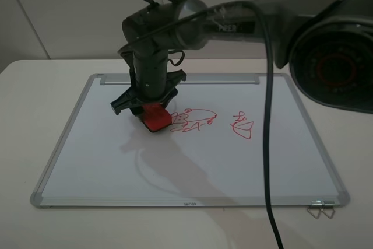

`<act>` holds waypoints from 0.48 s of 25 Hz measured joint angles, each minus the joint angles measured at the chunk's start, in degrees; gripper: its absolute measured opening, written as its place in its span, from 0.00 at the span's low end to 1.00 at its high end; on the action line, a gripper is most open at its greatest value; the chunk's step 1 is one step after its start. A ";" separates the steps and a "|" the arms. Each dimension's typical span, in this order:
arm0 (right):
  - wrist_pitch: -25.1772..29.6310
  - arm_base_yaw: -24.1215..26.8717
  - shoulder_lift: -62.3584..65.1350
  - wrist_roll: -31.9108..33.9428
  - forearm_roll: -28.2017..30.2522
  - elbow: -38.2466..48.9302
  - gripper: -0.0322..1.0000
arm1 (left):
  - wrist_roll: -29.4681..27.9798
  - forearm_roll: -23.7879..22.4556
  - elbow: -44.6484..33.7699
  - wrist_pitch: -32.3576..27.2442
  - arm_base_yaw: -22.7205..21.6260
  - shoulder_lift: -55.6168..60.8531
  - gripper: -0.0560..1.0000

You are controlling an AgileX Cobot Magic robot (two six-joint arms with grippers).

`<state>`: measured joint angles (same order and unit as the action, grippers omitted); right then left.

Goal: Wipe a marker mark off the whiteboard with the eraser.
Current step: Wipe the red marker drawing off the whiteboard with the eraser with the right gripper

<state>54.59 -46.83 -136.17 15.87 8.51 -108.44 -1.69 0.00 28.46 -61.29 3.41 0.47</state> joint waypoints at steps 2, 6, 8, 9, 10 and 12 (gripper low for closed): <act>-1.44 0.00 0.00 0.05 0.07 2.24 0.50 | 0.00 0.00 0.00 0.00 0.00 0.00 0.79; -3.59 0.00 0.11 0.05 0.47 4.28 0.50 | 0.00 0.00 0.00 0.00 0.00 0.00 0.79; -4.33 0.00 0.46 0.11 0.47 4.93 0.50 | 0.00 0.00 0.00 0.00 0.00 0.00 0.79; -4.65 0.00 0.46 0.11 0.47 5.31 0.50 | 0.00 0.00 0.00 0.00 0.00 0.00 0.79; -5.18 0.00 0.67 0.17 0.52 5.73 0.50 | 0.00 0.00 0.00 0.00 0.00 0.00 0.79; -6.37 0.06 1.03 0.17 0.67 6.98 0.50 | 0.00 0.00 0.00 0.00 0.00 0.00 0.79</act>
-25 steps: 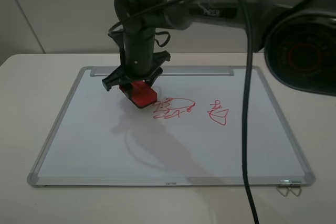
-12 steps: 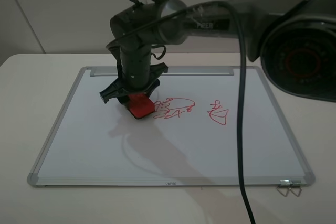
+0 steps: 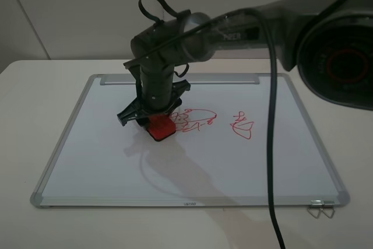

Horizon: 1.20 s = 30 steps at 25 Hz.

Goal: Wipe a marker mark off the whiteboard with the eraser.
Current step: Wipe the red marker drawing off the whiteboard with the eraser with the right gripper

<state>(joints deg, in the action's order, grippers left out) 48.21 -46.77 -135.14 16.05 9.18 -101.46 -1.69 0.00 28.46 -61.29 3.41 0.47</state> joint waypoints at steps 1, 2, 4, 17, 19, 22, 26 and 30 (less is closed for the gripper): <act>-0.69 0.08 0.12 0.00 0.00 0.60 0.50 | 0.00 0.00 0.00 0.00 0.00 0.00 0.79; -1.43 0.19 0.36 0.00 0.00 1.33 0.50 | 0.00 0.00 0.00 0.00 0.00 0.00 0.79; -2.72 0.54 0.84 0.00 -0.07 2.73 0.50 | 0.00 0.00 0.00 0.00 0.00 0.00 0.79; -4.06 5.65 2.23 -0.05 1.89 6.75 0.50 | 0.00 0.00 0.00 0.00 0.00 0.00 0.79; -3.33 6.81 2.30 -0.05 2.55 6.75 0.50 | 0.00 0.00 0.00 0.00 0.00 0.00 0.79; -2.07 8.94 2.49 -0.05 3.52 6.88 0.50 | 0.00 0.00 0.00 0.00 0.00 0.00 0.79; -0.25 11.33 2.81 0.02 4.57 6.94 0.50 | 0.00 0.00 0.00 0.00 0.00 0.00 0.79; 1.41 13.81 2.91 0.02 4.89 6.94 0.50 | 0.00 0.00 0.00 0.00 0.00 0.00 0.79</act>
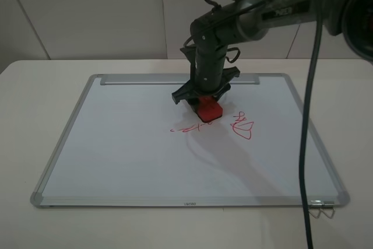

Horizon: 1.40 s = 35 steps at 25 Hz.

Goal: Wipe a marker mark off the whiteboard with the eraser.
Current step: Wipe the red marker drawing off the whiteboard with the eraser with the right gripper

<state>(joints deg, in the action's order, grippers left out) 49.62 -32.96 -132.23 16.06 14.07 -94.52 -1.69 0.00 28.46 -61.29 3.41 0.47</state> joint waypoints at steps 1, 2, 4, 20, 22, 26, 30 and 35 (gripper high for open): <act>0.29 0.56 0.04 0.00 0.06 0.00 0.50 | 0.00 0.00 0.00 0.00 0.00 0.00 0.79; 0.52 1.03 0.07 0.00 0.19 0.00 0.50 | 0.00 0.00 0.00 0.00 0.00 0.00 0.79; 0.94 1.64 0.18 0.00 0.92 0.00 0.50 | 0.00 0.00 0.00 0.00 0.00 0.00 0.79; 3.04 -3.20 0.71 -0.20 1.25 0.36 0.50 | 0.00 0.00 0.00 0.00 0.00 0.00 0.79; 3.17 -4.48 0.92 -0.41 0.11 0.49 0.50 | 0.00 0.00 0.00 0.00 0.00 0.00 0.79; 3.40 -7.55 1.15 -0.89 -0.91 0.68 0.50 | 0.00 0.00 0.00 0.00 0.00 0.00 0.79; 3.23 -11.37 1.15 -1.08 -1.29 0.85 0.50 | 0.00 0.00 0.00 0.00 0.00 0.00 0.79; 3.19 -15.92 1.15 -1.27 -1.54 0.85 0.50 | 0.00 0.00 0.00 0.00 0.00 0.00 0.79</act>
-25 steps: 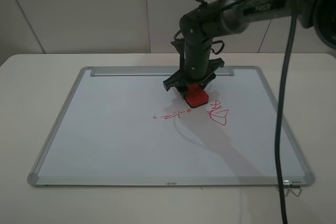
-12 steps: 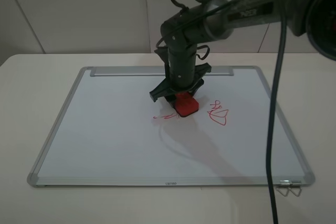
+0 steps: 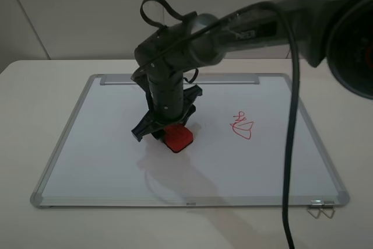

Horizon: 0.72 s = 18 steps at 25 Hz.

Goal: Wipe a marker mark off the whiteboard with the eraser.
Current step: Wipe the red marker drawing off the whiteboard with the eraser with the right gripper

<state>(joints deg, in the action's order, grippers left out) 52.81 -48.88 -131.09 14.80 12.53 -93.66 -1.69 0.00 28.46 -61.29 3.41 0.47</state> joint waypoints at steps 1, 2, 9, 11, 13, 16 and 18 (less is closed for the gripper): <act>-0.14 -0.66 0.07 0.00 -0.06 0.00 0.50 | 0.00 0.00 0.00 0.00 0.00 0.00 0.79; -0.16 -1.30 0.07 -0.06 -0.41 0.00 0.50 | 0.00 0.00 0.00 0.00 0.00 0.00 0.79; -0.16 -1.73 0.11 -0.52 -0.86 0.00 0.50 | 0.00 0.00 0.00 0.00 0.00 0.00 0.79; -0.20 -1.10 0.12 -0.73 -1.36 0.00 0.50 | 0.00 0.00 0.00 0.00 0.00 0.00 0.79; -0.33 -0.02 0.17 -0.88 -1.44 0.11 0.50 | 0.00 0.00 0.00 0.00 0.00 0.00 0.79; -0.33 2.37 0.17 -0.84 -0.44 0.11 0.50 | 0.00 0.00 0.00 0.00 0.00 0.00 0.79; -0.22 3.94 0.17 -0.84 -0.16 0.11 0.50 | 0.00 0.00 0.00 0.00 0.00 0.00 0.79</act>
<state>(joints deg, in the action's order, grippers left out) 52.58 -44.94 -130.91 13.95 12.36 -93.55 -1.69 0.00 28.46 -61.29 3.41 0.47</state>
